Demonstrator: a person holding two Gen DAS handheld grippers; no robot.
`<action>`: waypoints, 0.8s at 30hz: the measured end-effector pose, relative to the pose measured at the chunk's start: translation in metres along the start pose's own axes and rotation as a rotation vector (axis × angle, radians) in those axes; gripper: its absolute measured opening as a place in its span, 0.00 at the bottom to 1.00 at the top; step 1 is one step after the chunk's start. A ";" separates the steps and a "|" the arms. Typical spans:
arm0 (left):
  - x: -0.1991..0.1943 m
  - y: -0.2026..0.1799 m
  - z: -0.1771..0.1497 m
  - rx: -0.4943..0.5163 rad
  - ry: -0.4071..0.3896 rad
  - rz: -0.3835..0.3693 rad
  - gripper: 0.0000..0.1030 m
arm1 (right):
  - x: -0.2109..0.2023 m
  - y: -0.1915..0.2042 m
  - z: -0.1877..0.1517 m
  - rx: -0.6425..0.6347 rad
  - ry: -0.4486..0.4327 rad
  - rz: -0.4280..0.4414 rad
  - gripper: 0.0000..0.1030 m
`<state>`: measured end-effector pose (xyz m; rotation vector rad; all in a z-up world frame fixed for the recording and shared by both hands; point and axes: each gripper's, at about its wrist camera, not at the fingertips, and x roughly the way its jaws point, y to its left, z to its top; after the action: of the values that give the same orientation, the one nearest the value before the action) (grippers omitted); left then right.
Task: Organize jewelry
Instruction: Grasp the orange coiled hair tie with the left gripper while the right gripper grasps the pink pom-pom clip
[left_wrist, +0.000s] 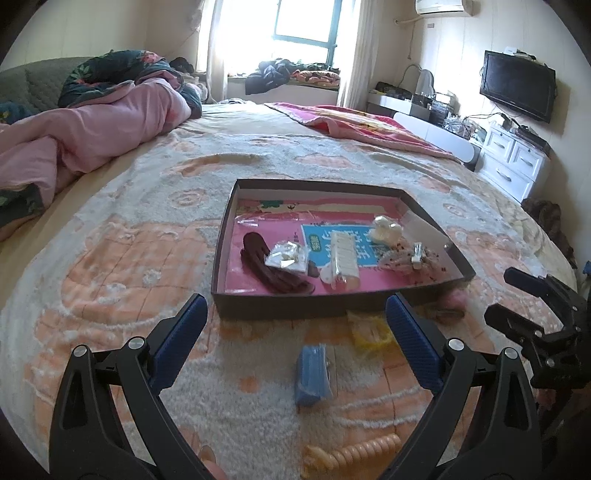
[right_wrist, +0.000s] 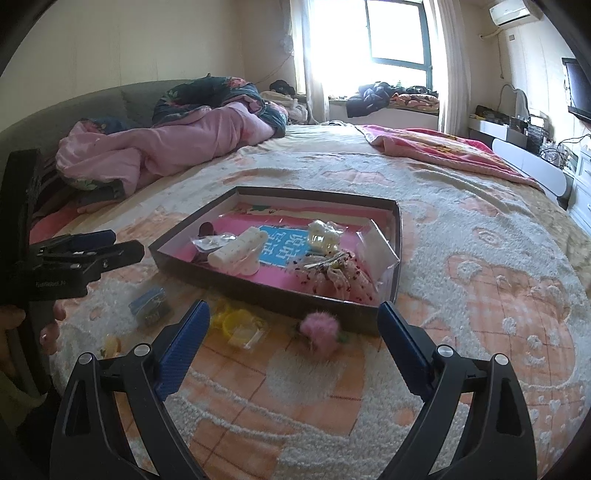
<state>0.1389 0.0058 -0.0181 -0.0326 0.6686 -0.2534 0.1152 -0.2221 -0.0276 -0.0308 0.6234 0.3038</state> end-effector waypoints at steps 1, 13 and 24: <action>-0.002 0.000 -0.003 -0.001 0.000 0.000 0.86 | 0.000 0.000 0.000 -0.001 0.000 0.001 0.87; -0.015 -0.009 -0.027 0.013 0.008 -0.014 0.86 | -0.006 0.003 -0.008 -0.011 0.007 0.010 0.87; -0.017 -0.016 -0.047 0.036 0.045 -0.030 0.86 | -0.005 0.002 -0.014 -0.018 0.018 0.007 0.87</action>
<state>0.0938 -0.0030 -0.0426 -0.0024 0.7086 -0.2956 0.1028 -0.2237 -0.0364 -0.0481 0.6383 0.3164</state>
